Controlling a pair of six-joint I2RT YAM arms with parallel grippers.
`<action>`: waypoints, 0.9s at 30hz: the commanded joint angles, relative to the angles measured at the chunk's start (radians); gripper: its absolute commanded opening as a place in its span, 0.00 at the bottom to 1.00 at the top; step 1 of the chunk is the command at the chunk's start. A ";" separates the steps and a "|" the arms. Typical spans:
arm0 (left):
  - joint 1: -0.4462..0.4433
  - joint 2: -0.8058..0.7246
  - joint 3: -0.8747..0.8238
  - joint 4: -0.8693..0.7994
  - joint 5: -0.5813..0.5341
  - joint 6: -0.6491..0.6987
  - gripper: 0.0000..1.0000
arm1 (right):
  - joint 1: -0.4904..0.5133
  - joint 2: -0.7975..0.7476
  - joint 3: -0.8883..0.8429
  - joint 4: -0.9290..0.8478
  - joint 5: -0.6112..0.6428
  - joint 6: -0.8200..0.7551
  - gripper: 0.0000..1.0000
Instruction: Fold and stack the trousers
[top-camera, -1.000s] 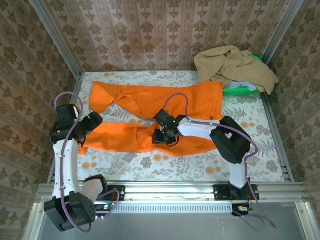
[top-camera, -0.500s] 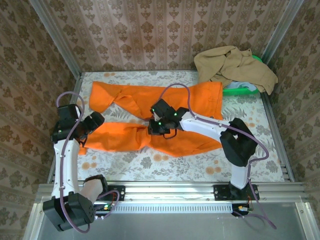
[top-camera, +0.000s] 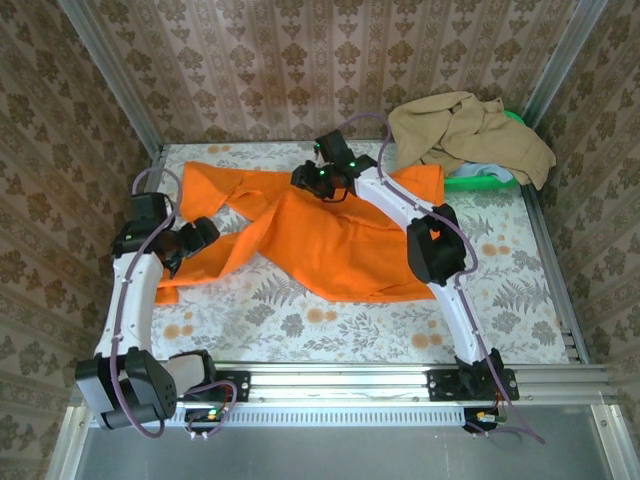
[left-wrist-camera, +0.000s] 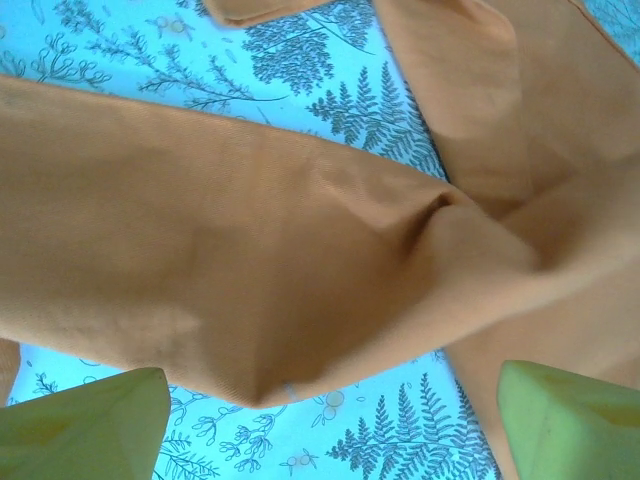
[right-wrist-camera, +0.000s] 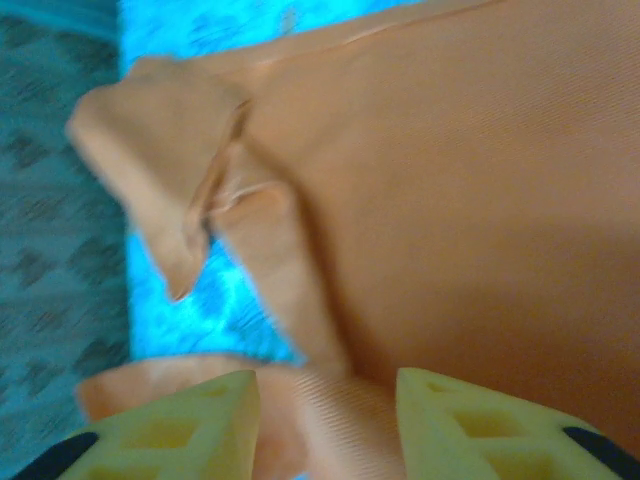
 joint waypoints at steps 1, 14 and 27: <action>-0.091 -0.028 0.049 -0.072 -0.080 0.062 0.86 | 0.006 -0.013 0.063 -0.128 0.041 -0.015 0.48; -0.439 0.072 -0.114 -0.060 -0.390 -0.041 0.81 | 0.091 -0.625 -0.762 -0.047 0.290 -0.200 0.60; -0.422 0.304 -0.061 0.109 -0.405 0.022 0.01 | -0.207 -1.137 -1.424 -0.218 0.447 -0.083 0.80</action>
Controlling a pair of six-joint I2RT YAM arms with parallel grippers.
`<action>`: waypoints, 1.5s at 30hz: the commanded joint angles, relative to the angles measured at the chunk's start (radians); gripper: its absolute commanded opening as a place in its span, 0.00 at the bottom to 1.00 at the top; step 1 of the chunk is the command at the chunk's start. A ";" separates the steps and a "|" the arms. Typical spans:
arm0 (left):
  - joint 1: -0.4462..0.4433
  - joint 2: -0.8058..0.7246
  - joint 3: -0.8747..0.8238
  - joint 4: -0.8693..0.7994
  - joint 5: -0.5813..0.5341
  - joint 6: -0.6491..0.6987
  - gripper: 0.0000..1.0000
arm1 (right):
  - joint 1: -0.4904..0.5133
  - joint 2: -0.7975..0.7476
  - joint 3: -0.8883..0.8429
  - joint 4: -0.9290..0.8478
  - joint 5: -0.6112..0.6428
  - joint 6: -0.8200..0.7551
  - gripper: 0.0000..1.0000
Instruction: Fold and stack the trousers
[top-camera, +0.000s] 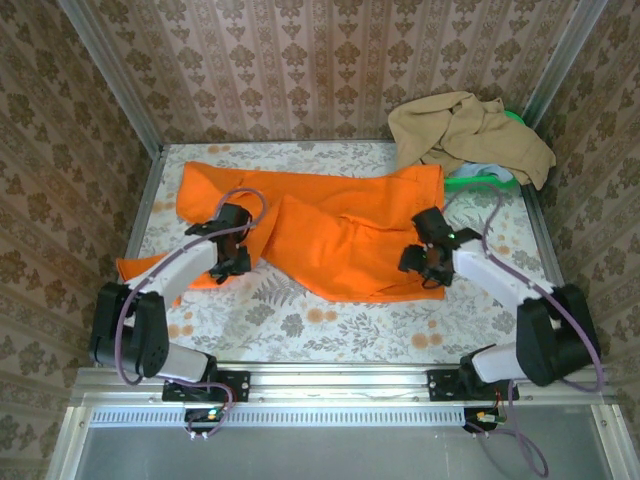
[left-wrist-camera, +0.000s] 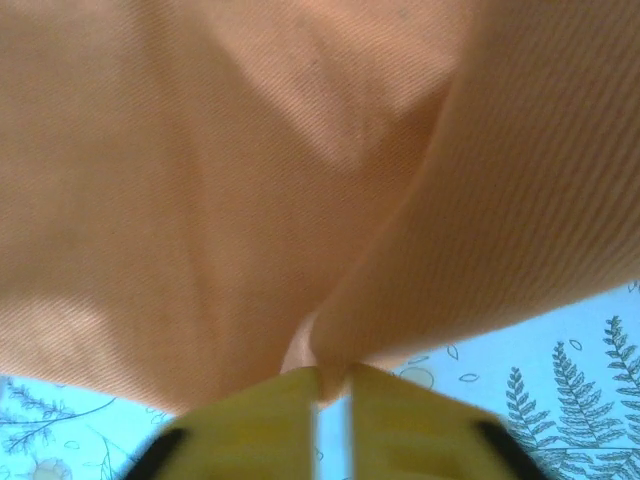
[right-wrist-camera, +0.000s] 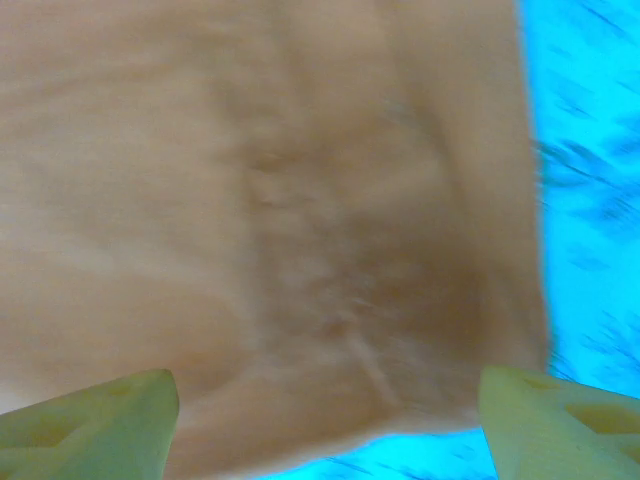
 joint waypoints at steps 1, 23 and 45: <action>0.005 0.007 0.043 0.044 -0.004 0.035 0.00 | -0.013 -0.080 -0.066 -0.043 0.034 0.067 0.81; -0.029 -0.144 0.314 -0.178 0.230 0.146 0.00 | -0.451 -0.411 -0.118 -0.126 -0.002 0.058 0.00; -0.016 0.242 0.718 -0.328 0.097 0.211 1.00 | -0.770 -0.423 -0.157 -0.023 -0.177 -0.057 0.20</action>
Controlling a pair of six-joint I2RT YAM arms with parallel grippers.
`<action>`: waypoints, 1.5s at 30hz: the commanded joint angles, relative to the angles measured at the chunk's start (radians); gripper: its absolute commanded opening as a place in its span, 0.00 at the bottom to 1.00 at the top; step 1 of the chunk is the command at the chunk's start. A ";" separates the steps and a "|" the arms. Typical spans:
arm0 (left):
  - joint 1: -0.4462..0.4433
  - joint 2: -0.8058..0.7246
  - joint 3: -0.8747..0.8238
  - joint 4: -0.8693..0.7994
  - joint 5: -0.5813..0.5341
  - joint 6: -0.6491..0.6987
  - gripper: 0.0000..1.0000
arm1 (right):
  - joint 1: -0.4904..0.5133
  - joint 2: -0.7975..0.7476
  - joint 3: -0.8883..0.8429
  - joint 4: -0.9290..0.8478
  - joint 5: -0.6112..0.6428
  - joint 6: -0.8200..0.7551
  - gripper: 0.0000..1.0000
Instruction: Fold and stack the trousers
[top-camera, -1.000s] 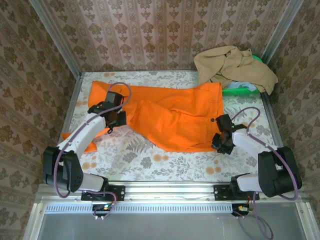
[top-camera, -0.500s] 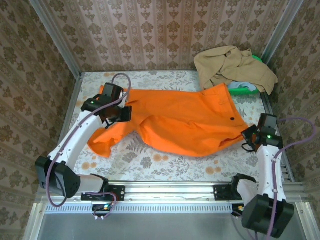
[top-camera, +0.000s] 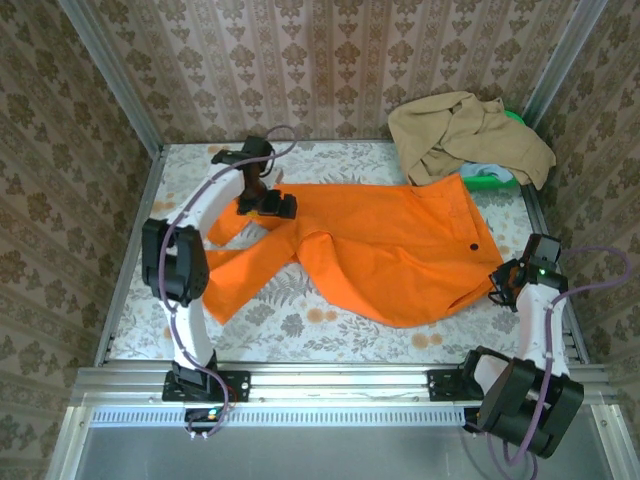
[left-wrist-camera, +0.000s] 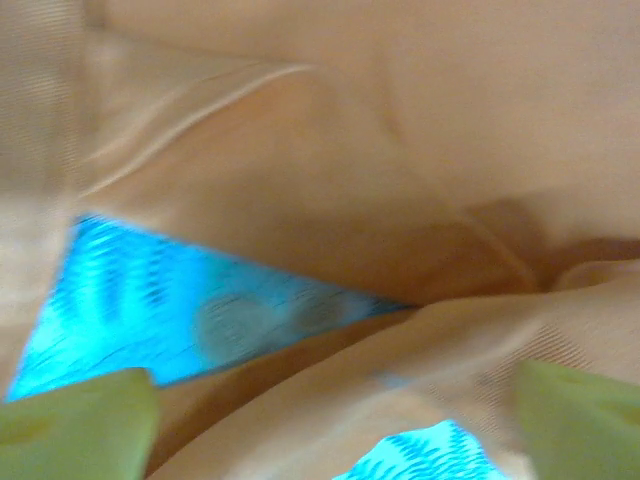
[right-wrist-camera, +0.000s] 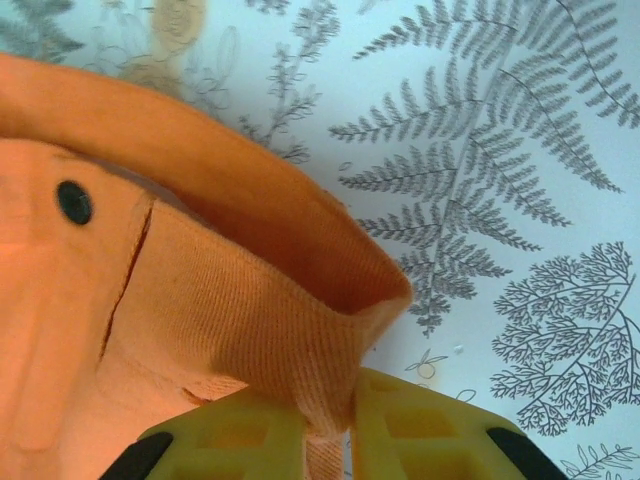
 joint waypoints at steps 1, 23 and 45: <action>-0.003 -0.285 -0.128 -0.052 -0.207 -0.107 1.00 | 0.035 -0.057 0.019 -0.008 -0.055 -0.039 0.21; -0.064 -0.610 -1.107 0.282 -0.242 -0.753 0.66 | 0.214 -0.040 0.016 0.069 -0.170 -0.051 0.22; -0.111 -0.749 -0.403 0.048 -0.007 -0.634 0.00 | 0.217 -0.048 0.044 0.050 -0.118 -0.062 0.15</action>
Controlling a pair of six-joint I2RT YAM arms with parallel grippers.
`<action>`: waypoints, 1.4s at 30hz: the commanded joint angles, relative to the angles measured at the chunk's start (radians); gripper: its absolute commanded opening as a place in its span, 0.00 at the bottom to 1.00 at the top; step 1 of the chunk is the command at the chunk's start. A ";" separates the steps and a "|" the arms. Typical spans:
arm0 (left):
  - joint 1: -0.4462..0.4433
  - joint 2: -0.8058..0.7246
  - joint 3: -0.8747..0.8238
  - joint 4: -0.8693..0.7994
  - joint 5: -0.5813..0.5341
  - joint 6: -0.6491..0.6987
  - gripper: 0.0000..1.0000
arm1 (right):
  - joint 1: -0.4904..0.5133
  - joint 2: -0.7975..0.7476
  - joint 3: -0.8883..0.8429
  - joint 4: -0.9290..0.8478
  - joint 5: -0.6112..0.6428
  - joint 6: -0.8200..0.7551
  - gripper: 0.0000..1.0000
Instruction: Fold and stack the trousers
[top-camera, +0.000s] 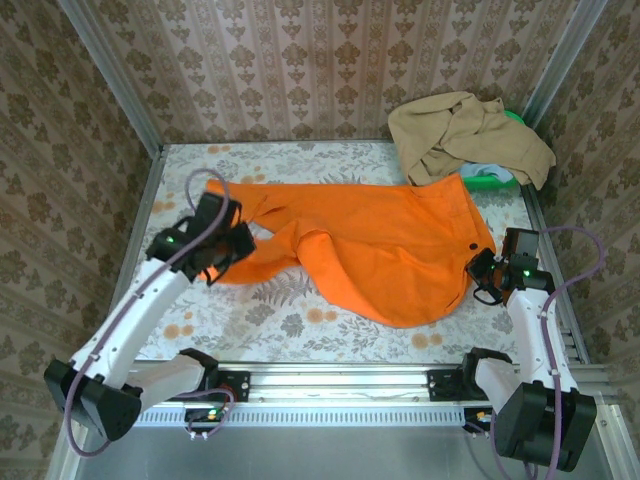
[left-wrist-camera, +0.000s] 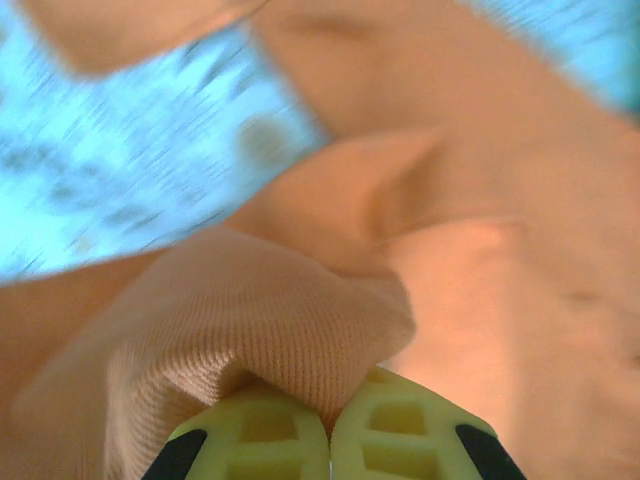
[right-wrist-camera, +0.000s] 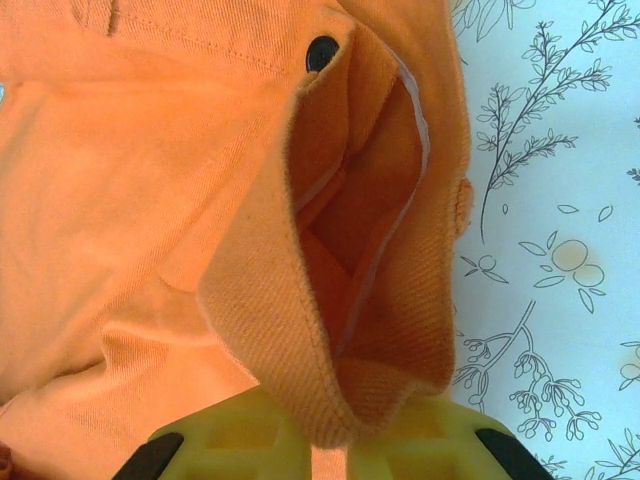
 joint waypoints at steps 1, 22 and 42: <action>0.043 0.073 0.133 -0.012 0.131 0.056 0.00 | 0.010 -0.006 0.040 -0.009 0.019 -0.013 0.15; 0.555 1.017 0.759 0.203 0.372 -0.013 0.00 | 0.015 0.006 0.044 0.010 0.096 -0.021 0.15; 0.706 0.728 0.255 0.508 0.321 0.024 0.84 | 0.093 -0.019 0.046 -0.001 0.097 -0.025 0.18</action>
